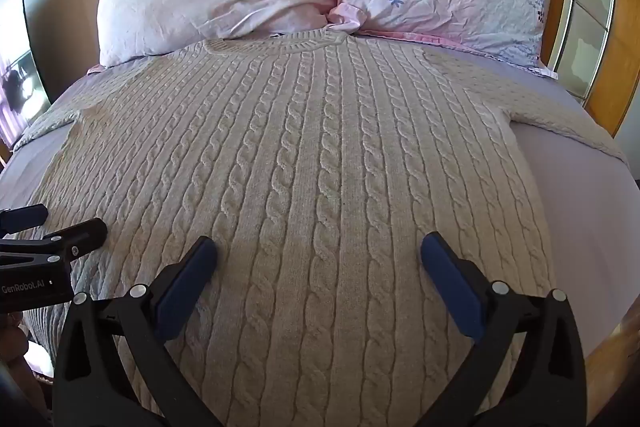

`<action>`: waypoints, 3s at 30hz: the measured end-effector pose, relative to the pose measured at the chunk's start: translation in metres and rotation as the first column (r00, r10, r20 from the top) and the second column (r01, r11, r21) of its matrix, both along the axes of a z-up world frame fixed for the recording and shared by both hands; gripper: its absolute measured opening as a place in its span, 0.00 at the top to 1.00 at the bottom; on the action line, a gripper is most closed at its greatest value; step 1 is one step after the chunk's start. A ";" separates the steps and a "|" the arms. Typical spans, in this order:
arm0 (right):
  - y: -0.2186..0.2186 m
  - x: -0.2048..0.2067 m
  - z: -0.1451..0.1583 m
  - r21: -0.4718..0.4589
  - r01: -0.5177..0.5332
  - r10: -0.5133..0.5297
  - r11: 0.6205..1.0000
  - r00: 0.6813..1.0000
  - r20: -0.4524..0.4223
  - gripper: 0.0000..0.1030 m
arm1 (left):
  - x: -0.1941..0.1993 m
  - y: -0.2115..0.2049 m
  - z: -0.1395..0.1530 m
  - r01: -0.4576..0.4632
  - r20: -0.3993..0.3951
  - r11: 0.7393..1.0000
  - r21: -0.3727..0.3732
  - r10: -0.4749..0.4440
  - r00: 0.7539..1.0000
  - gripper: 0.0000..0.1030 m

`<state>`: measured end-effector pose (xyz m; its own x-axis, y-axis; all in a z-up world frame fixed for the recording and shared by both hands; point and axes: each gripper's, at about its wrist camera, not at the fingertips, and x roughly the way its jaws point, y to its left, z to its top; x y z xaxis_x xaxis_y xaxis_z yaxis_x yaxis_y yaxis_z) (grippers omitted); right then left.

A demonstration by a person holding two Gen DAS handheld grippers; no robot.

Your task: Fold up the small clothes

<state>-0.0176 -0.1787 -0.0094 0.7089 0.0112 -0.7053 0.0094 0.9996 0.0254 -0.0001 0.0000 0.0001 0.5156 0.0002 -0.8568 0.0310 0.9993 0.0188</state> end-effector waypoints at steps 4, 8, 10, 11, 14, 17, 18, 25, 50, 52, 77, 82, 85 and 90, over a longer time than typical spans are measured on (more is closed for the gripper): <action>0.000 0.000 0.000 -0.001 0.000 0.000 1.000 1.000 0.000 0.01 | 0.000 0.000 0.000 0.000 0.002 1.000 0.000 0.000 1.000 0.02; 0.000 0.000 0.000 -0.001 0.000 0.000 1.000 1.000 0.001 0.01 | 0.000 0.000 0.000 -0.001 0.001 1.000 0.000 0.001 1.000 0.02; 0.000 0.000 0.000 -0.001 0.000 0.000 1.000 1.000 0.001 0.01 | 0.000 0.000 0.000 0.000 0.003 1.000 0.000 0.000 1.000 0.02; 0.000 0.000 0.000 -0.001 0.000 0.000 1.000 1.000 0.001 0.01 | 0.000 0.000 0.000 0.000 0.003 1.000 0.000 0.000 1.000 0.02; 0.000 -0.001 0.000 -0.002 0.000 0.000 1.000 1.000 0.002 0.01 | 0.000 0.000 0.000 0.000 0.004 1.000 0.000 0.000 1.000 0.02; 0.000 -0.001 0.000 -0.001 0.001 -0.001 1.000 1.000 0.002 0.01 | 0.000 0.000 0.000 0.000 0.006 1.000 0.000 0.000 1.000 0.02; 0.000 -0.001 0.000 -0.002 0.001 -0.001 1.000 1.000 0.002 0.01 | 0.000 0.000 0.000 0.000 0.006 1.000 0.000 0.000 1.000 0.02; -0.001 0.000 0.000 -0.002 0.000 0.000 1.000 1.000 0.001 0.01 | 0.000 0.000 0.000 0.000 0.007 1.000 0.000 0.000 1.000 0.02; -0.001 0.000 0.001 -0.002 0.001 -0.001 1.000 1.000 0.003 0.01 | 0.000 0.000 0.000 0.000 0.012 1.000 0.000 0.000 1.000 0.02; -0.001 0.000 0.001 -0.002 0.001 -0.001 1.000 1.000 0.003 0.01 | 0.000 0.000 0.000 0.000 0.012 1.000 0.000 0.000 1.000 0.02; -0.057 0.016 0.022 0.127 -0.195 0.199 0.973 0.980 -0.019 0.01 | 0.008 -0.001 0.004 0.046 -0.027 0.999 0.010 -0.046 0.999 0.02; -0.250 0.024 0.047 0.455 0.265 -0.329 0.850 0.942 0.066 0.01 | 0.015 0.008 0.010 0.114 -0.021 0.991 -0.066 -0.116 0.993 0.02; -0.347 0.024 0.027 0.593 0.473 -0.553 0.652 0.831 -0.055 0.22 | 0.017 0.027 0.026 0.103 0.059 0.980 -0.168 -0.094 0.994 0.02; -0.431 0.025 0.004 0.643 0.628 -0.715 0.438 0.677 -0.174 0.45 | 0.028 0.060 0.051 0.079 0.178 0.962 -0.261 -0.033 0.983 0.02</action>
<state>0.0079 -0.6097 -0.0052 0.7575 -0.1185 -0.6420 0.6246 0.4175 0.6600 0.0275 0.0600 0.0507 0.6467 -0.2491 -0.7209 0.1067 0.9654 -0.2379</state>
